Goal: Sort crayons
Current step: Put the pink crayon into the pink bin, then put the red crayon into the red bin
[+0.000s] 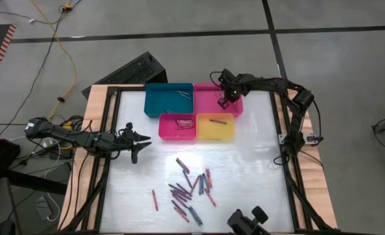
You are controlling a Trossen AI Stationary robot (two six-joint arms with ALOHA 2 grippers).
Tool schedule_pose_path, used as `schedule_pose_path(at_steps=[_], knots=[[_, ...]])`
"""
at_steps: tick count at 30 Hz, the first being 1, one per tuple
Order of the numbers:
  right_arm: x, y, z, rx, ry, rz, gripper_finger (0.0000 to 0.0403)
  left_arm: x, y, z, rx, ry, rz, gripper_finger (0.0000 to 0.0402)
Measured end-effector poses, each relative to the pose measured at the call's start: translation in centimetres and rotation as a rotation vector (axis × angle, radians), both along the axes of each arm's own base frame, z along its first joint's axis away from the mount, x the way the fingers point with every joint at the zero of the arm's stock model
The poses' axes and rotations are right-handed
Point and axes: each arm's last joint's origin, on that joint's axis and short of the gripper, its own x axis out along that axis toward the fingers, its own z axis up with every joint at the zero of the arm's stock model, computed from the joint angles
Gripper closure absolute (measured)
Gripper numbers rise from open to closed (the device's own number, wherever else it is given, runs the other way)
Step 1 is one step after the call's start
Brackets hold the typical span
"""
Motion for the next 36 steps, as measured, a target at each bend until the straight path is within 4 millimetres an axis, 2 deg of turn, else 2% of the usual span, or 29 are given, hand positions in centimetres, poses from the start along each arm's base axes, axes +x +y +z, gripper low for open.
schedule_pose_path(at_steps=[7, 16, 20, 24, 27, 31, 36], knots=[[-0.1, -0.2, 0.0, 0.015, -0.013, 0.000, 0.0385, 0.0, 0.0, 0.0, 0.003, 0.000, 0.004, 0.0303], [-0.2, -0.1, 0.5, -0.001, -0.026, 0.004, 0.0335, 0.0, 0.0, 0.0, 0.004, 0.000, 0.004, 0.0303], [-0.4, 0.1, 2.8, -0.049, -0.073, 0.009, 0.0331, 0.0, 0.0, 0.0, 0.004, 0.000, 0.004, 0.0303], [-0.5, 0.9, 7.1, -0.122, -0.179, 0.024, 0.0331, 0.0, 0.0, 0.0, 0.004, 0.001, 0.003, 0.0303], [-0.5, 2.7, 10.4, -0.162, -0.280, 0.080, 0.0331, 0.0, 0.0, 0.0, 0.003, 0.000, 0.004, 0.0303], [-0.4, 6.1, 13.8, -0.193, -0.396, 0.184, 0.0331, 0.0, 0.0, 0.0, 0.003, 0.000, 0.004, 0.0303], [0.4, 11.4, 16.1, -0.154, -0.498, 0.284, 0.0331, 0.0, 0.0, 0.0, 0.001, -0.001, 0.004, 0.0303]])
